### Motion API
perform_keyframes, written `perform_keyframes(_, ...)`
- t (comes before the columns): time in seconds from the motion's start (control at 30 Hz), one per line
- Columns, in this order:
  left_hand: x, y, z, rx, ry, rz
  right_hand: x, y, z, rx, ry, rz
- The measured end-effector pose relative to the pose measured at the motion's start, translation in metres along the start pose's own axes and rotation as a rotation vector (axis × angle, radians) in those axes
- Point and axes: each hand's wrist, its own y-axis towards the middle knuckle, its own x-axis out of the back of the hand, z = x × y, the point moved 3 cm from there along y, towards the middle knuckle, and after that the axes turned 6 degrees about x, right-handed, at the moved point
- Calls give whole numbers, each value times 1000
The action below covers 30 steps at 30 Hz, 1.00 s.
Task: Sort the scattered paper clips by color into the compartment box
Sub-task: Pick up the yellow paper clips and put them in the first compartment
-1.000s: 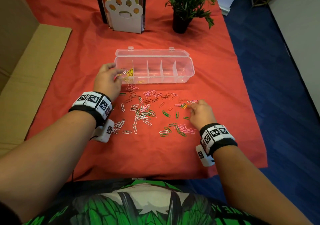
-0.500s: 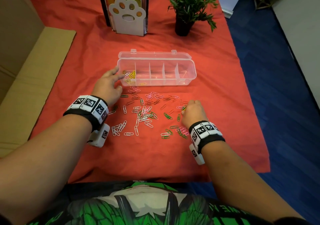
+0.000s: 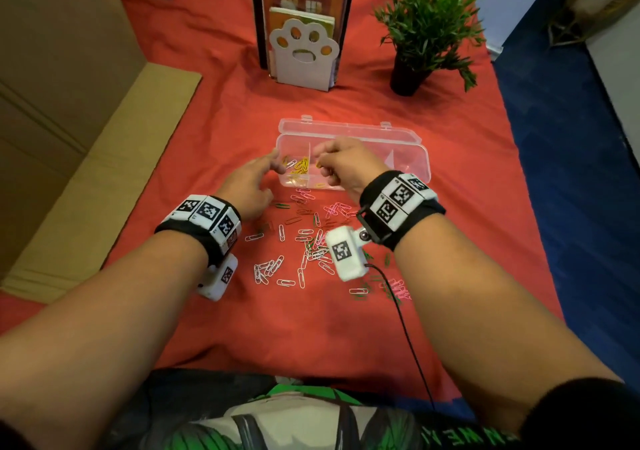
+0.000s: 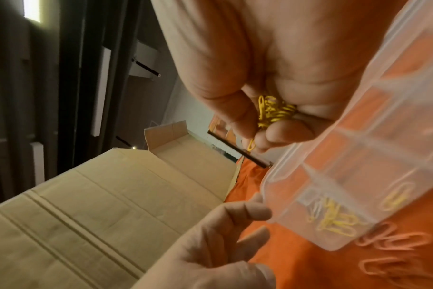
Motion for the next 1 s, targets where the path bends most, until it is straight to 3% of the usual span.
perform_keyframes(0.17,3,0,1,-32,12,20,-30,40,5,-40,-55,-49)
perform_keyframes(0.4,4,1,5,-62,-28,36,-26,55,11,-9,-384,119)
perform_keyframes(0.53,1,2,8,-63,-92,8,-16,63,23,224,-813,24)
perform_keyframes(0.6,-1,1,8,-66,-120,-3,-21,66,19,367,-1075,108)
perform_keyframes(0.7,-3,1,10,-65,-147,-18,-38,66,6,450,-1401,313)
perform_keyframes(0.83,-4,1,11,-62,-156,-28,-46,63,-2,442,-1636,356)
perform_keyframes(1.0,-5,1,13,-66,-161,-26,-52,67,-2,354,-1640,390)
